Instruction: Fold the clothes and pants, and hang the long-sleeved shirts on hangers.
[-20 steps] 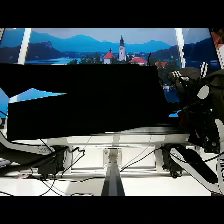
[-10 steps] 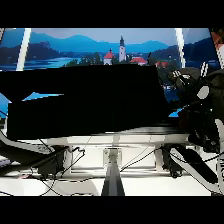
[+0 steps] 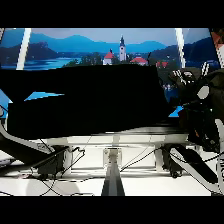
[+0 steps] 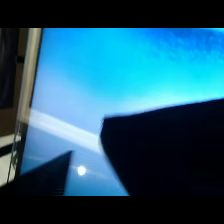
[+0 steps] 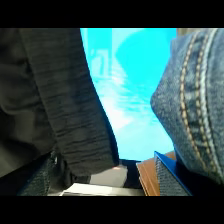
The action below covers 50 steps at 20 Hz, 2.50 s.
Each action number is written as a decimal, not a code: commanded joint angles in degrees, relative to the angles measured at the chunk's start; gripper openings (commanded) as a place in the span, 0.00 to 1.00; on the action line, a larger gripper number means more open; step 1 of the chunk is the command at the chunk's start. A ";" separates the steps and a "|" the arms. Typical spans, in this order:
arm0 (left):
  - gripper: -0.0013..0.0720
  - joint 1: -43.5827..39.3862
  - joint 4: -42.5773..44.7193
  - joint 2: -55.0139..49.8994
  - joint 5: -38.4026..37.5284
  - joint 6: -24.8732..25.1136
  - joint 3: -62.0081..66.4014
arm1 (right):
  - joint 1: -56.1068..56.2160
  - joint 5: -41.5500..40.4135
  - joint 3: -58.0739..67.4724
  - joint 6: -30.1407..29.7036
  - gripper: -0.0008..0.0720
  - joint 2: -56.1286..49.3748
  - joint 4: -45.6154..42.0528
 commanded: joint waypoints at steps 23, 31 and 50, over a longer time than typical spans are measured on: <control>0.75 15.28 -32.65 0.39 4.09 -6.75 -23.91 | -0.02 -0.92 0.07 0.00 0.96 -0.02 3.85; 0.03 15.37 -32.48 2.38 6.16 -3.65 -23.17 | -0.02 -0.92 0.07 0.00 0.96 -0.02 3.89; 0.03 15.26 -13.46 6.60 0.22 5.16 -13.25 | -0.02 -0.94 0.07 0.00 0.96 -0.02 3.89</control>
